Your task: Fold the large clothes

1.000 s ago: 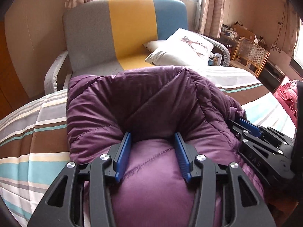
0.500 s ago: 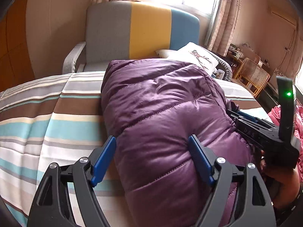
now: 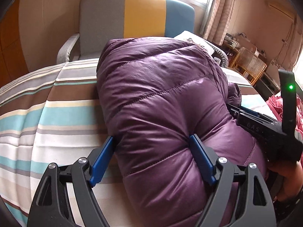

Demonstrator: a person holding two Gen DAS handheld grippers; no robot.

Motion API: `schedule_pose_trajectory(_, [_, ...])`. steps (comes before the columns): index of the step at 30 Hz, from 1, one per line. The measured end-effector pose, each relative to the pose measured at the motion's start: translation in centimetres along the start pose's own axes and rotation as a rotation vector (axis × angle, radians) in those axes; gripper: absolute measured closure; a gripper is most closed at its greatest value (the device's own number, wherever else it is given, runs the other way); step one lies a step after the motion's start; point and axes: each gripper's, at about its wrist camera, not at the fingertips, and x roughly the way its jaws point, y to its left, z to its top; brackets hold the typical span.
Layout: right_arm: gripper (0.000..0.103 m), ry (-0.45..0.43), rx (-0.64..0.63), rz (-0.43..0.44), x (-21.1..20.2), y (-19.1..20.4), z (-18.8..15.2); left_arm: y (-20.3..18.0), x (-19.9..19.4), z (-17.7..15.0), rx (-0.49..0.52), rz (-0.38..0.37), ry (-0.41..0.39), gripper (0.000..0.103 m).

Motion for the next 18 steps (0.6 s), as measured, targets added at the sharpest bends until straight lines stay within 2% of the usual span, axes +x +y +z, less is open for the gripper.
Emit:
schedule_pose_trajectory(2, [0.041,0.013,-0.012,0.003,-0.7,-0.2,0.3,0.5,-0.4,0.3,-0.029,-0.030,0.022,0.022])
schedule_pose_trajectory(3, [0.035,0.026,-0.009,-0.006,-1.2,-0.5,0.4,0.9,-0.7,0.3,-0.053,-0.048,0.033,0.019])
schedule_pose_trajectory(4, [0.019,0.036,0.004,-0.017,-1.7,-0.9,0.4,1.1,-0.9,0.3,-0.072,-0.058,0.038,0.016])
schedule_pose_trajectory(6, [0.009,0.057,0.049,0.030,-2.5,-2.1,0.3,2.2,-1.4,0.2,-0.122,-0.110,0.048,0.014])
schedule_pose_trajectory(8, [0.009,0.100,0.096,0.114,-2.8,-3.2,-0.1,3.0,-1.6,0.2,-0.155,-0.157,0.061,0.013])
schedule_pose_trajectory(12, [0.009,0.180,0.137,0.217,-2.3,-4.4,-0.4,4.1,-1.7,0.1,-0.192,-0.190,0.082,0.012])
schedule_pose_trajectory(16, [0.009,0.261,0.185,0.323,-0.5,-4.9,-0.4,4.1,-1.3,0.2,-0.154,-0.190,0.107,0.012])
schedule_pose_trajectory(18, [0.009,0.281,0.205,0.364,0.5,-5.1,-0.3,4.0,-0.8,0.3,-0.150,-0.225,0.133,0.012])
